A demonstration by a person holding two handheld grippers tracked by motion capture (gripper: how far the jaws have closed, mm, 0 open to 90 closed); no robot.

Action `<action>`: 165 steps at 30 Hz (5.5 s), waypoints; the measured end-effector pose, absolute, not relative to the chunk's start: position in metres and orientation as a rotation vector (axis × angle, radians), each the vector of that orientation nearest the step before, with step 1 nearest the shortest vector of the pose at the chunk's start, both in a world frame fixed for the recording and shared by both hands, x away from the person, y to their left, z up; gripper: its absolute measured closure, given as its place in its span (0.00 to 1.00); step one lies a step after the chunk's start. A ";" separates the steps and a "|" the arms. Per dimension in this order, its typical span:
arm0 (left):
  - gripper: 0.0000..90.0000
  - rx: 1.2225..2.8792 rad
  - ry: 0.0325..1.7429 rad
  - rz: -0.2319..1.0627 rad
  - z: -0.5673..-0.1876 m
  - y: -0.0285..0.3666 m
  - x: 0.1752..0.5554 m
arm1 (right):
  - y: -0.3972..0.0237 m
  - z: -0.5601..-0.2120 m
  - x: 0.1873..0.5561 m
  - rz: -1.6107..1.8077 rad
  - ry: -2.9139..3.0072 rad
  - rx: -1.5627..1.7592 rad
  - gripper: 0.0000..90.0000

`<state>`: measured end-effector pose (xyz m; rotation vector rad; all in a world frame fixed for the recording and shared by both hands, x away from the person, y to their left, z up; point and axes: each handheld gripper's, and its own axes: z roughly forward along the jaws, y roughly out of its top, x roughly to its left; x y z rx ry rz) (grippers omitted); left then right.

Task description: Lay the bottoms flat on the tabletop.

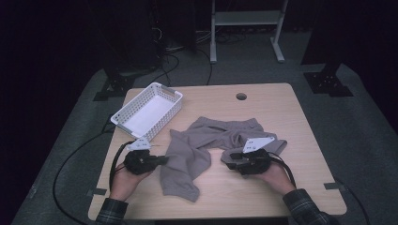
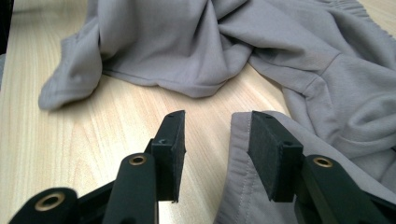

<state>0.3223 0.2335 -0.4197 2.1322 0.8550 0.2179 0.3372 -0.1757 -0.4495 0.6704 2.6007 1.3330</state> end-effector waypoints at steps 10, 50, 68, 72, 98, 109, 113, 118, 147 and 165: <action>0.70 2.098 0.885 0.344 -0.409 0.236 0.323 | -0.176 -0.450 0.339 1.332 2.599 0.680 0.61; 0.84 2.326 0.525 0.156 -0.426 0.116 0.326 | -0.205 -0.449 0.348 1.242 2.557 0.752 0.66; 0.79 2.444 0.693 0.294 -0.457 0.119 0.363 | -0.200 -0.468 0.314 1.076 2.887 0.510 0.95; 0.79 2.451 0.683 0.298 -0.457 0.120 0.362 | -0.200 -0.467 0.294 1.103 3.058 0.351 0.85; 0.78 2.421 0.717 0.261 -0.458 0.125 0.363 | -0.283 -0.462 0.267 0.946 2.814 0.637 0.85; 0.78 2.417 0.722 0.249 -0.458 0.126 0.364 | -0.298 -0.444 0.264 1.087 2.683 0.675 0.85; 0.79 2.418 0.727 0.240 -0.458 0.126 0.364 | -0.287 -0.440 0.292 1.038 2.612 0.679 0.85; 0.81 2.431 0.723 0.218 -0.457 0.127 0.361 | -0.269 -0.451 0.329 0.911 2.598 0.722 0.86; 0.71 2.386 0.637 0.135 -0.439 0.130 0.299 | -0.243 -0.444 0.301 1.056 2.730 0.602 0.77; 0.65 2.476 0.581 0.147 -0.458 0.122 0.289 | -0.231 -0.465 0.285 0.952 2.803 0.501 0.70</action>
